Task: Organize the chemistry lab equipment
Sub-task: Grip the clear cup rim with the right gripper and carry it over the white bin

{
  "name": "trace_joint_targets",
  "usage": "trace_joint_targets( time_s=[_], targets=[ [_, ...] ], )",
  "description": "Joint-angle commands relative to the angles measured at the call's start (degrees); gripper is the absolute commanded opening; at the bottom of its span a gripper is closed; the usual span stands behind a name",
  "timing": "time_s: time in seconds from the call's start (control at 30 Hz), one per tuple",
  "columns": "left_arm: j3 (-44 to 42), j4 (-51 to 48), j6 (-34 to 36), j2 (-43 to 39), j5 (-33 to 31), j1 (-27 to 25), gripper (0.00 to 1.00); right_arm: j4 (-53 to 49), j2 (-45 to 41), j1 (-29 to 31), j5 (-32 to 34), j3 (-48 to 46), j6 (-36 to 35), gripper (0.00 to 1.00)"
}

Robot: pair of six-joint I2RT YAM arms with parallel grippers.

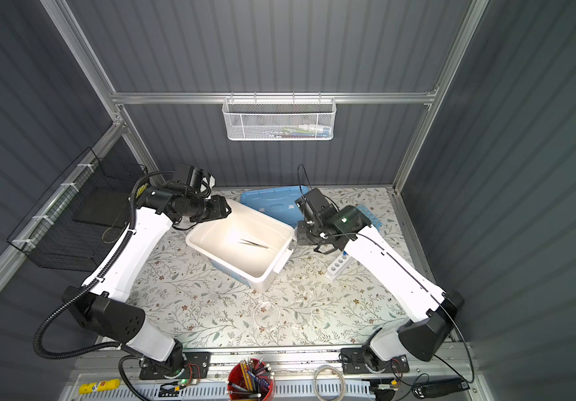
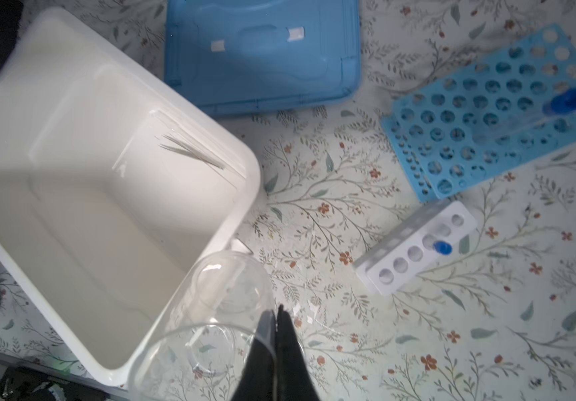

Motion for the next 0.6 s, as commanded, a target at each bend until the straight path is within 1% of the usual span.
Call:
trace_joint_targets(
  time_s=[0.0, 0.13, 0.23, 0.3, 0.43, 0.57],
  targets=[
    [2.6, -0.7, -2.3, 2.0, 0.7, 1.2, 0.6, -0.1, 8.5, -2.0, -5.7, 8.9, -8.2, 0.0],
    [4.5, 2.0, -5.5, 4.3, -2.2, 1.7, 0.6, -2.1, 20.9, -3.4, -11.7, 24.1, -13.4, 0.0],
    [6.7, 2.0, -6.1, 7.2, -3.3, 2.2, 0.6, -5.1, 29.2, -3.4, -14.6, 35.1, -16.2, 0.0],
    [9.2, 0.8, -6.0, 9.6, -2.8, 2.6, 0.6, -6.2, 33.1, -3.3, -15.4, 40.1, -17.0, 0.0],
    [11.3, 0.3, -4.4, 11.6, -1.9, 2.7, 0.59, -7.3, 37.8, -2.9, -16.7, 45.5, -18.4, 0.0],
    [8.3, 1.8, -3.1, 10.3, -3.3, 3.4, 0.59, -8.4, 40.8, -2.0, -17.7, 48.5, -19.3, 0.0]
  ],
)
